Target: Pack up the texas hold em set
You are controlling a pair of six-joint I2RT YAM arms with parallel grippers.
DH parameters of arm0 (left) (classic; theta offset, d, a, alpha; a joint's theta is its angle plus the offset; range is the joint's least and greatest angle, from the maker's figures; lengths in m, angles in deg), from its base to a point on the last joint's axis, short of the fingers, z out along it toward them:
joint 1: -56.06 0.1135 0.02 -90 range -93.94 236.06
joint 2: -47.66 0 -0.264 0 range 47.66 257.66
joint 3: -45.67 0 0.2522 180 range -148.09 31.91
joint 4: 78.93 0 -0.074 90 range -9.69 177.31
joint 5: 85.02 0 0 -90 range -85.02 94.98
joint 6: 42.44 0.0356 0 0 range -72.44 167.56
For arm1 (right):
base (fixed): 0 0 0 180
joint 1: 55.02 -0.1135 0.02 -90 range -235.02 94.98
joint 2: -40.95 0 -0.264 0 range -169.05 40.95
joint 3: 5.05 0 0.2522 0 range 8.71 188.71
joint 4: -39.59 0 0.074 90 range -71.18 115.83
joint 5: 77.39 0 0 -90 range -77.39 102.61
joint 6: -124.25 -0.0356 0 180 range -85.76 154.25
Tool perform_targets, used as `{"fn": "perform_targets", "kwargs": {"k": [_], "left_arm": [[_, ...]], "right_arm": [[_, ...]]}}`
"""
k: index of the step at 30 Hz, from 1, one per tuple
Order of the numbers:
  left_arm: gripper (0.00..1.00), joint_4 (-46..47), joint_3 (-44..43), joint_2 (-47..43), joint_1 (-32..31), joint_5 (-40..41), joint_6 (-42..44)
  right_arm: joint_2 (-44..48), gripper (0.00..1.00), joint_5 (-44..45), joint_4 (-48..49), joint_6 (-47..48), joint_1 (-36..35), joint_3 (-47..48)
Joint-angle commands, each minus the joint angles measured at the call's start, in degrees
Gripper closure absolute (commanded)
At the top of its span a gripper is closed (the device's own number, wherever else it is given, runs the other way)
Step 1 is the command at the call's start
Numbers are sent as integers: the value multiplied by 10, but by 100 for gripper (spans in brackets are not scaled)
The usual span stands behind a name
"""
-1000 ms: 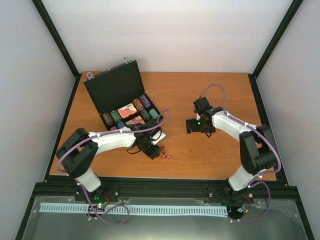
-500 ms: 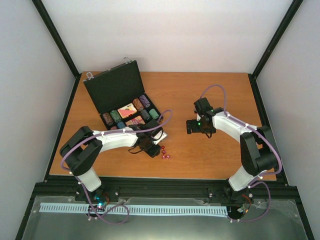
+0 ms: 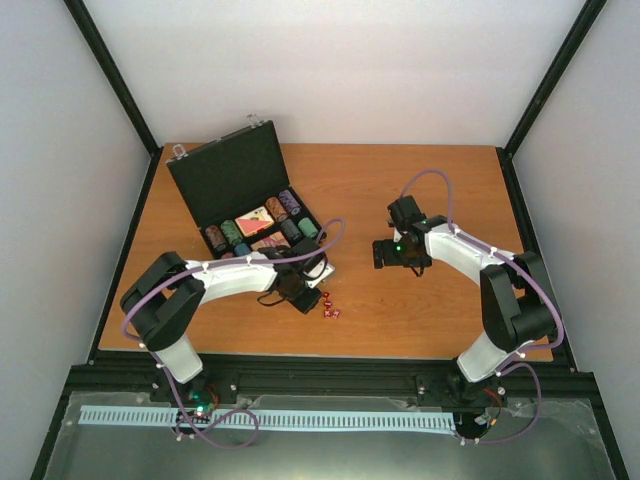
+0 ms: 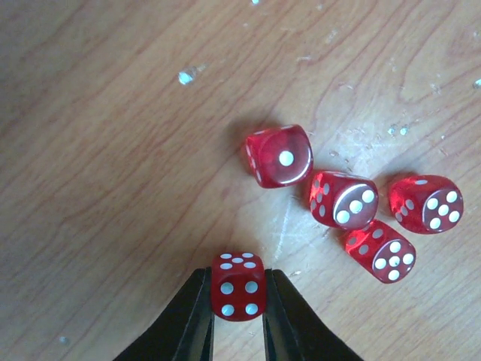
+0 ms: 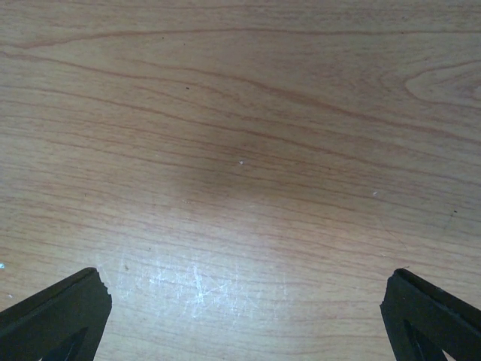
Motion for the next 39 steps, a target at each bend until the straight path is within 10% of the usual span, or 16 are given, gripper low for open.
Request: {"fn": "perform_targets", "kwargs": {"k": [1, 15, 39], "left_arm": [[83, -41, -47, -20, -4, 34, -9], [86, -144, -271, 50, 212, 113, -43], [85, -147, -333, 181, 255, 152, -161]], "right_arm": [[6, 0, 0, 5, -5, -2, -2], [-1, 0, -2, 1, 3, -2, 4], [-7, 0, 8, -4, 3, -2, 1]]}}
